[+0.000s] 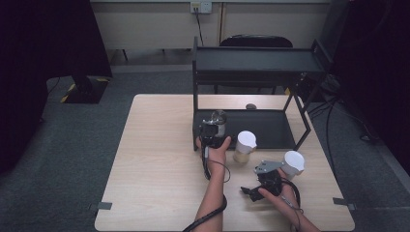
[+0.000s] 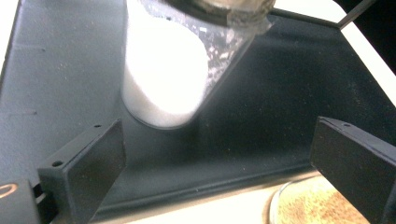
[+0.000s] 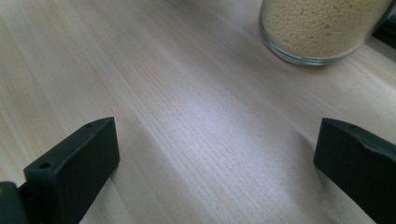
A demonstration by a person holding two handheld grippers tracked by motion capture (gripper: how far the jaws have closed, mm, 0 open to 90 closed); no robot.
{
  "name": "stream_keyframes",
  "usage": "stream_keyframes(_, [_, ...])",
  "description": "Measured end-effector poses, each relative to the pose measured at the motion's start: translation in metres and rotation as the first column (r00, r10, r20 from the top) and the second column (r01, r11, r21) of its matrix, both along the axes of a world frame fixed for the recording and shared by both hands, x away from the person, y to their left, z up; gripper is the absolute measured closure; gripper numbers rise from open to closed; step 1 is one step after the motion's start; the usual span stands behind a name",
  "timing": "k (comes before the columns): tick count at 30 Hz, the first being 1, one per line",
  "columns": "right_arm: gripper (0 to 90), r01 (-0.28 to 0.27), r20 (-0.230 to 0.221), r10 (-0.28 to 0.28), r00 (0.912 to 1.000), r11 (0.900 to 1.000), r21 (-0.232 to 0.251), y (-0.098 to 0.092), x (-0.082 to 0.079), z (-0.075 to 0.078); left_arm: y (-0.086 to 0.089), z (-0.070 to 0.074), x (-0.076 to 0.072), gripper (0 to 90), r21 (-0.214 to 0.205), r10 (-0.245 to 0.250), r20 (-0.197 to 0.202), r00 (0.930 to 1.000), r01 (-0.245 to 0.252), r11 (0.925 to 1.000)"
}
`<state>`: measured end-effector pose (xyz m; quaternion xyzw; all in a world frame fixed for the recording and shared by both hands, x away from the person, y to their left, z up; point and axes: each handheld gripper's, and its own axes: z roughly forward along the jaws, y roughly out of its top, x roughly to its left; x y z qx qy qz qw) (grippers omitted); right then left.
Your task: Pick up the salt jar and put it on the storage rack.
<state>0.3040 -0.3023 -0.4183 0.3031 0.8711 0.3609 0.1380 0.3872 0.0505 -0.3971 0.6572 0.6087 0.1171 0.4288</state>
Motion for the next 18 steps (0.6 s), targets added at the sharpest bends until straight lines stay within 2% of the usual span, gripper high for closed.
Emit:
stream_keyframes(6, [0.0, 0.000, 0.000, 0.000, 1.0000, 1.0000, 0.000, 0.000, 0.000, 0.000, 0.004, -0.002, -0.006, 3.7, -0.007, -0.012, 0.007, 0.9999, 0.012, 0.9999])
stream_keyframes(10, [0.0, 0.000, 0.000, 0.000, 1.0000, 1.0000, 0.000, 0.000, 0.000, 0.000, 0.004, -0.001, -0.010, 2.6, 0.014, -0.029, 0.015, 0.9995, 0.029, 0.9995])
stream_keyframes(18, [0.0, -0.001, 0.000, 0.001, 1.0000, 1.0000, 0.000, 0.000, 0.000, 0.000, 0.007, 0.001, -0.020, 2.6, 0.021, -0.050, 0.033, 0.9982, 0.050, 0.9985])
